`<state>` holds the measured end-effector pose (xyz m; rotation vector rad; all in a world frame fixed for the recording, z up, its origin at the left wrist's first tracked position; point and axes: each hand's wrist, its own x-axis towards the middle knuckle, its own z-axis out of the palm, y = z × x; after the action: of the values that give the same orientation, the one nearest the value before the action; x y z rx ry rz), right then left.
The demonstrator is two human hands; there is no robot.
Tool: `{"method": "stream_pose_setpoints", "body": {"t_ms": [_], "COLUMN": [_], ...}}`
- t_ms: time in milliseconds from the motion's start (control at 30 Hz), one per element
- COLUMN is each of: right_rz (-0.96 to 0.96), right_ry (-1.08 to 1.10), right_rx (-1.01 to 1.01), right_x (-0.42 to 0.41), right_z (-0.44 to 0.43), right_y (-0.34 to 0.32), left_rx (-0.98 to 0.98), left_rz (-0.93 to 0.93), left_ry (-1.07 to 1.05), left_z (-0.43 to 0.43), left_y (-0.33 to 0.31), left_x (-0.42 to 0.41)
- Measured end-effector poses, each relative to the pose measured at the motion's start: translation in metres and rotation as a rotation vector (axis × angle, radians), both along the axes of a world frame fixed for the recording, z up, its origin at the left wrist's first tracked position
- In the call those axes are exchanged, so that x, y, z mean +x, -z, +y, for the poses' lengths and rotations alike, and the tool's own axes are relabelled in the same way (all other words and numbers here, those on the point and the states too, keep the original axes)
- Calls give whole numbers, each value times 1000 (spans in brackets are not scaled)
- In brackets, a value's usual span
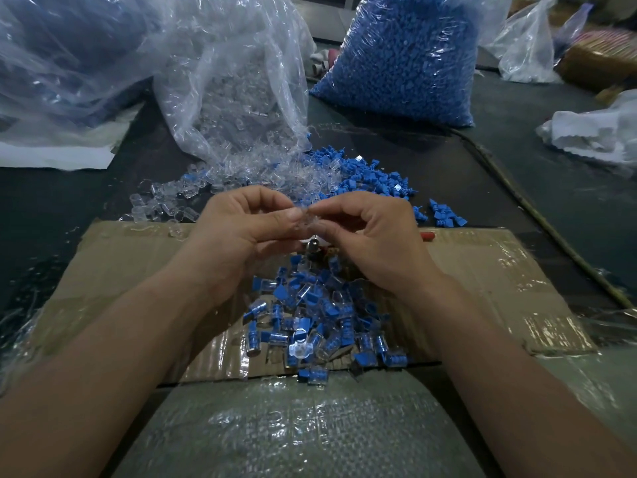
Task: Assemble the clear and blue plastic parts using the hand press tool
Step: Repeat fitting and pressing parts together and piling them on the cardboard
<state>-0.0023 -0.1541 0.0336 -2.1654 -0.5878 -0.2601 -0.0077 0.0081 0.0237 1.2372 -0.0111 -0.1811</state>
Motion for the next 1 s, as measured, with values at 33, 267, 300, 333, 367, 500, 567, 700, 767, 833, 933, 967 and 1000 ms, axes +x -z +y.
{"method": "stream_pose_setpoints", "body": {"t_ms": [33, 267, 300, 333, 367, 500, 567, 700, 767, 833, 933, 967, 1000], "right_rz": [-1, 14, 27, 46, 65, 185, 231, 246, 262, 282, 266, 256, 246], "right_ry": [-5, 308, 375, 438, 497, 587, 571, 462, 417, 406, 411, 413, 414], "right_rx": [-11, -5, -3, -6, -15, -114, -144, -236, -308, -368, -402, -409, -412], "right_x": [1, 18, 23, 27, 31, 42, 45, 50, 51, 52, 53, 53, 53], "right_z": [-1, -27, -33, -40, -47, -65, -67, -57, -51, -48, -47, -47, -47], "right_y": [0, 0, 0, 1, 2, 8, 11, 15, 16, 16, 16, 17, 17], "left_rx": [8, -25, -14, -1, 8, 9, 21, 34, 28, 23, 28, 31, 35], "left_rz": [-1, -35, -46, -59, -66, -39, -33, -36, -32, -26, -24, -25, -24], "left_ry": [-10, -52, -53, -51, -50, -60, -66, -69, -67, -66, -66, -67, -69], "left_z": [0, 1, 1, 1, 1, 2, 3, 4, 3, 3, 2, 2, 2], "left_y": [1, 2, 2, 1, 1, 1, 0, -1, -1, -1, -1, -1, -2], "left_x": [0, 2, 2, 2, 1, 0, 1, 1, 1, 1, 1, 1, 1]}}
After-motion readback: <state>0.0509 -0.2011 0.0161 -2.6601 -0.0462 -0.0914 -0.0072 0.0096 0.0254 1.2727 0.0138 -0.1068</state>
